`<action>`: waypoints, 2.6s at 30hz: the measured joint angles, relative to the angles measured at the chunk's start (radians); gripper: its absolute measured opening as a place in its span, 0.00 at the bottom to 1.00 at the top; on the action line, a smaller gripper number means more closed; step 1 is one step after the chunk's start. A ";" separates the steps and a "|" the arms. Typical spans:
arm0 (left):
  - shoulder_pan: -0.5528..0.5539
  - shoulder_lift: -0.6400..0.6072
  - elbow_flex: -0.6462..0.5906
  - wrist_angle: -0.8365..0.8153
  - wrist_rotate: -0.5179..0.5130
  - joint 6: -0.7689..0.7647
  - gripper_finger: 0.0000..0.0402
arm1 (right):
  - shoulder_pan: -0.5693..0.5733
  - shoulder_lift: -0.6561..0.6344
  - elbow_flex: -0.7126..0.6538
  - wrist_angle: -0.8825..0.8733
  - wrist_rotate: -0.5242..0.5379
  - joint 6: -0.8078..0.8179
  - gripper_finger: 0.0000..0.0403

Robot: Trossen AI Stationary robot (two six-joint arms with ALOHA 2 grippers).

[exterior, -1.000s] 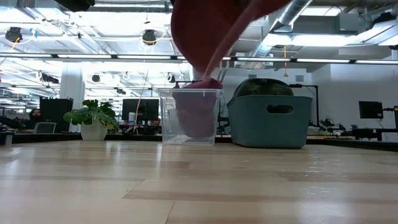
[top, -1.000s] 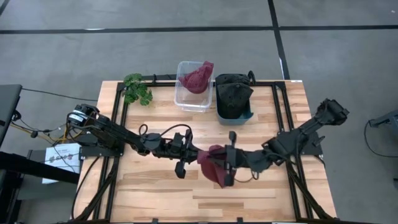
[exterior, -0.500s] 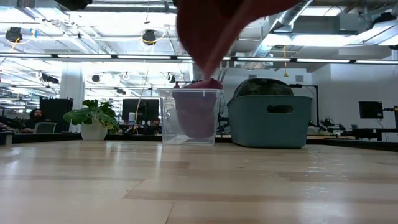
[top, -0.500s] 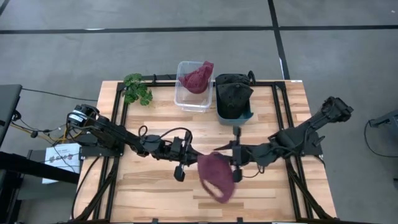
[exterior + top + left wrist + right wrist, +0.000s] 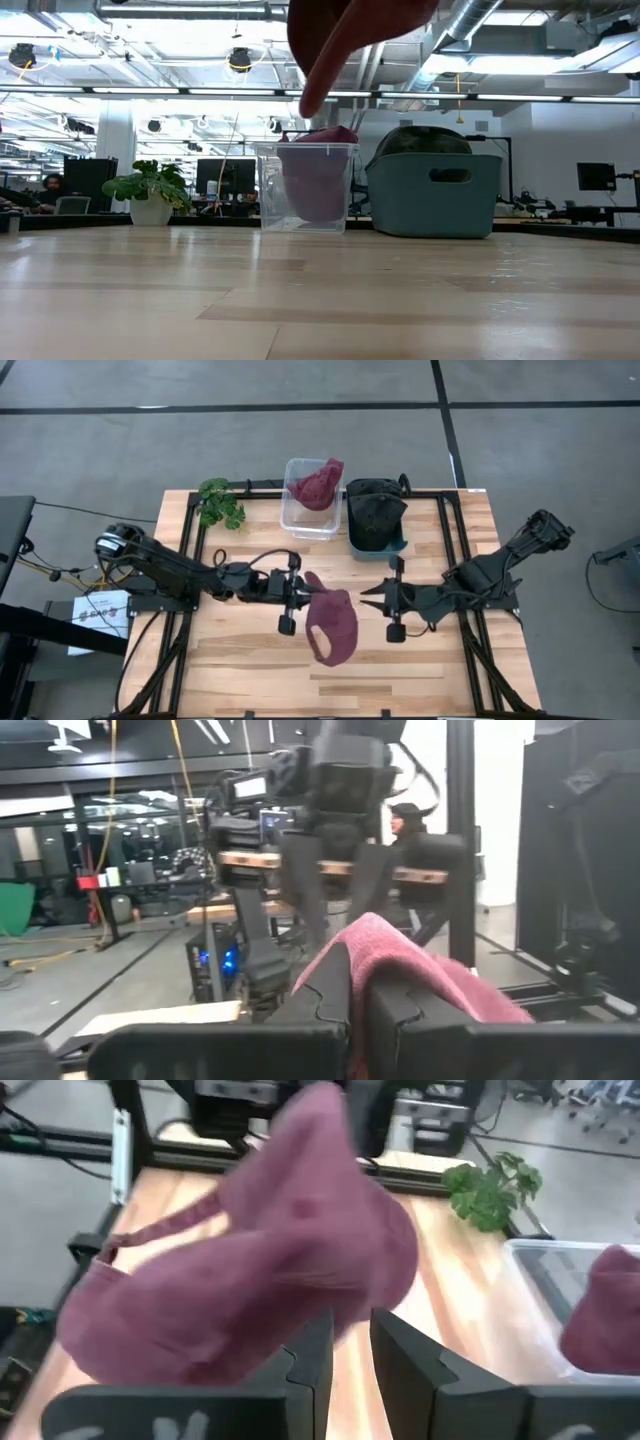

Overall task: Pick & Place hat
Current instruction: Put the red cap into the transparent bin

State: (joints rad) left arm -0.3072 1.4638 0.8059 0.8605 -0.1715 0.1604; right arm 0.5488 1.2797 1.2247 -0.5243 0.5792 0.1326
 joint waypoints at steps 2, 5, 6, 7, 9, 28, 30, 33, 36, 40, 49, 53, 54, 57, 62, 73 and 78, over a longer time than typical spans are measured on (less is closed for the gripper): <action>0.009 -0.008 0.000 -0.011 -0.001 -0.006 0.01 | 0.026 0.001 0.000 0.026 0.007 0.002 0.16; 0.016 -0.007 0.000 -0.018 0.000 -0.007 0.01 | 0.088 0.001 0.000 0.099 0.095 -0.009 0.15; 0.018 -0.007 0.000 -0.018 0.000 -0.009 0.01 | 0.112 0.001 0.000 0.127 0.129 -0.025 0.14; 0.019 -0.006 0.000 -0.018 0.000 -0.018 0.01 | 0.137 0.001 0.000 0.158 0.151 -0.035 0.13; 0.022 -0.003 0.000 -0.023 0.000 -0.050 0.01 | 0.178 0.001 0.000 0.221 0.143 -0.043 0.10; -0.007 -0.002 0.000 -0.022 0.015 -0.226 0.01 | 0.313 0.493 -0.003 0.551 0.191 -0.056 0.00; -0.015 -0.002 0.000 -0.022 0.015 -0.226 0.01 | 0.322 0.527 -0.003 0.568 0.256 -0.092 0.00; -0.028 -0.002 0.000 -0.022 0.015 -0.235 0.01 | 0.329 0.556 -0.003 0.597 0.384 -0.113 0.00; -0.043 -0.002 0.000 -0.023 0.015 -0.247 0.01 | 0.319 0.570 -0.002 0.603 0.418 -0.110 0.00; -0.054 -0.002 0.000 -0.025 0.018 -0.245 0.01 | 0.297 0.575 -0.002 0.611 0.415 -0.114 0.00; -0.053 -0.002 0.000 -0.030 0.015 -0.247 0.01 | 0.204 0.575 -0.002 0.638 0.429 -0.156 0.00; -0.065 -0.002 0.000 -0.031 0.015 -0.247 0.01 | 0.134 0.575 -0.002 0.609 0.629 -0.102 0.00; -0.068 -0.002 0.000 -0.031 0.015 -0.247 0.01 | 0.118 0.575 -0.002 0.598 0.685 -0.083 0.00; -0.074 -0.002 0.000 -0.033 0.015 -0.244 0.01 | 0.081 0.575 -0.002 0.562 0.781 -0.023 0.00; -0.074 -0.002 0.000 -0.051 0.015 -0.244 0.01 | 0.089 0.575 -0.002 0.505 0.784 0.074 0.00; -0.086 -0.002 0.000 -0.094 -0.029 -0.248 0.01 | 0.268 0.554 -0.003 0.378 0.982 0.072 0.00; -0.084 -0.002 0.000 -0.096 -0.039 -0.248 0.01 | 0.321 0.531 -0.002 0.356 0.992 0.069 0.00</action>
State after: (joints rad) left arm -0.3916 1.4616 0.8059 0.7643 -0.2104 -0.0875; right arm 0.8698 1.8103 1.2224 -0.1684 1.5715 0.2020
